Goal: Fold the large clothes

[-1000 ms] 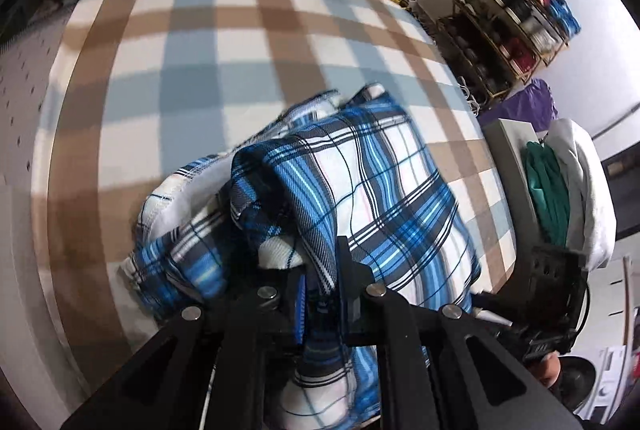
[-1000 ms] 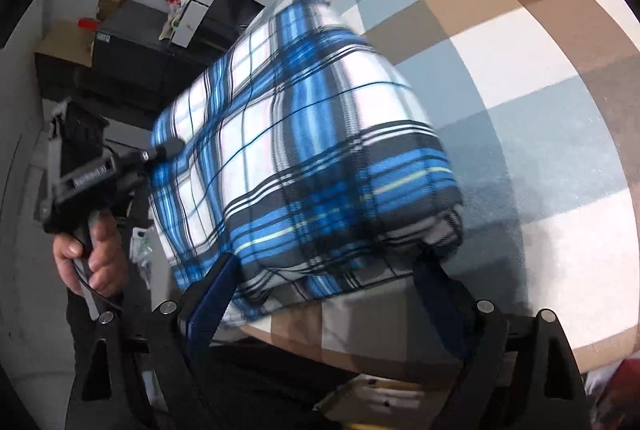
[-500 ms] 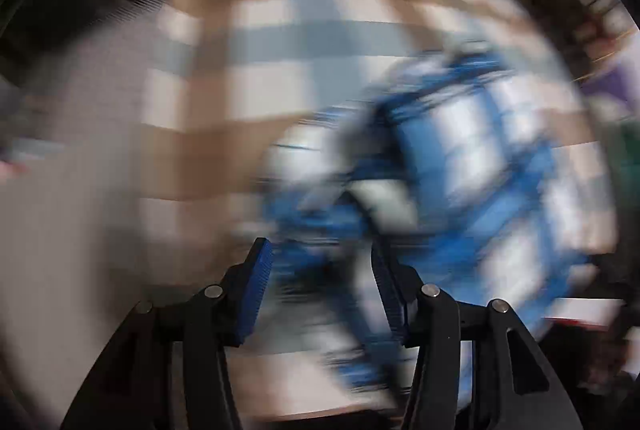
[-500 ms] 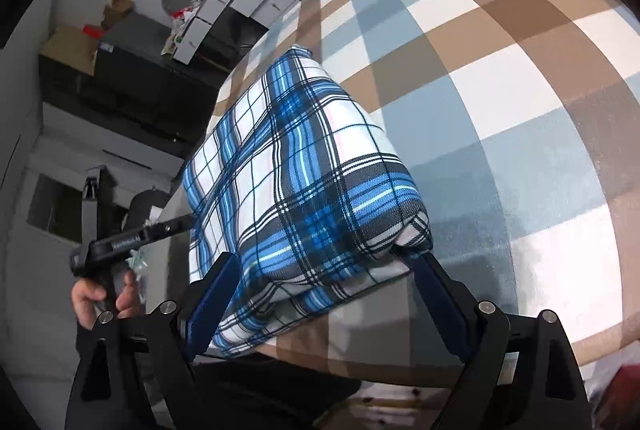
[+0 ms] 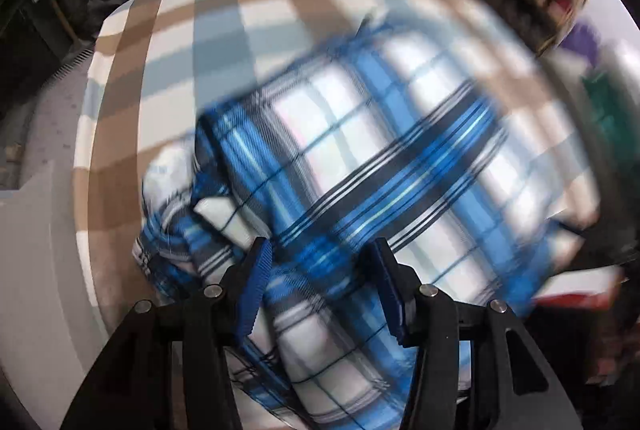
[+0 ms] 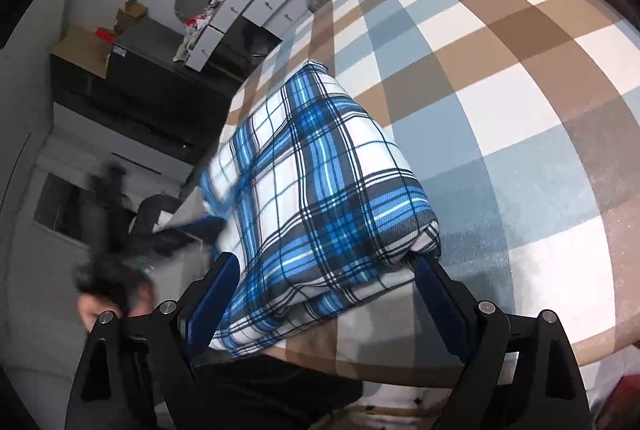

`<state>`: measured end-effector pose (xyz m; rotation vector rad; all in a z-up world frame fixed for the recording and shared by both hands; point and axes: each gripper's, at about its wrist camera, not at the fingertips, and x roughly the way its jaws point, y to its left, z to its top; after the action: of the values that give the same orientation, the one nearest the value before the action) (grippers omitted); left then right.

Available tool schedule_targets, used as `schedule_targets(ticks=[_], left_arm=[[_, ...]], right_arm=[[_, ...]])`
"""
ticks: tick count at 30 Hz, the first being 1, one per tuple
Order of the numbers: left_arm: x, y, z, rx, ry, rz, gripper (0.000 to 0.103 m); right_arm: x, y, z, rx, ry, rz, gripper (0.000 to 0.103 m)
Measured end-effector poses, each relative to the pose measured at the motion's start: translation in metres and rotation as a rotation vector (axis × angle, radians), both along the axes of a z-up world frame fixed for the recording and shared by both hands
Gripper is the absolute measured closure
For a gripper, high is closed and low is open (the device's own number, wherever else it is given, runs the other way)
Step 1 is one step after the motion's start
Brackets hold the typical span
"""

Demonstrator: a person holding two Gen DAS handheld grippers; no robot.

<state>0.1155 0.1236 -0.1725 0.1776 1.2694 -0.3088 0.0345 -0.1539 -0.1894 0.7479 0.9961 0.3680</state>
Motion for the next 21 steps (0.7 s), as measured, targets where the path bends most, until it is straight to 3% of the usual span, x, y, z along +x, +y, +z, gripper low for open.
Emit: schedule_targets(ticks=[2,4,6,8,10,12,15,17,19,21], left_arm=[[-0.002,0.006,-0.006,-0.002,-0.018,0.021,0.050],[-0.003,0.014,-0.002,-0.023,-0.010,0.058,0.050],[-0.007,0.022,0.006,-0.036,-0.007,0.116,0.050],[-0.018,0.025,0.014,-0.099,-0.010,0.109,0.050],[-0.031,0.024,0.017,-0.125,-0.014,0.090,0.050],[-0.045,0.023,0.010,-0.143,-0.001,0.064,0.050],[-0.042,0.022,-0.020,-0.148,0.073,0.056,0.050],[-0.044,0.027,-0.020,-0.181,0.027,0.064,0.050],[-0.045,0.033,-0.022,-0.210,0.019,0.071,0.050],[-0.048,0.035,-0.022,-0.225,-0.004,0.056,0.050]], right_arm=[[-0.002,0.003,0.007,-0.005,-0.043,0.015,0.012],[-0.003,0.011,0.027,-0.114,-0.147,0.015,0.012],[0.004,0.031,0.049,-0.296,-0.225,0.053,0.013],[0.020,0.071,0.060,-0.543,-0.264,0.204,0.013],[0.040,0.101,0.044,-0.683,-0.211,0.330,0.018],[0.056,0.118,0.011,-0.701,-0.078,0.432,0.025],[0.052,0.137,-0.007,-0.823,-0.107,0.529,0.023],[0.060,0.136,-0.003,-0.794,-0.031,0.557,0.023],[0.075,0.124,0.013,-0.701,0.069,0.577,0.028],[0.090,0.111,0.040,-0.591,0.055,0.501,0.027]])
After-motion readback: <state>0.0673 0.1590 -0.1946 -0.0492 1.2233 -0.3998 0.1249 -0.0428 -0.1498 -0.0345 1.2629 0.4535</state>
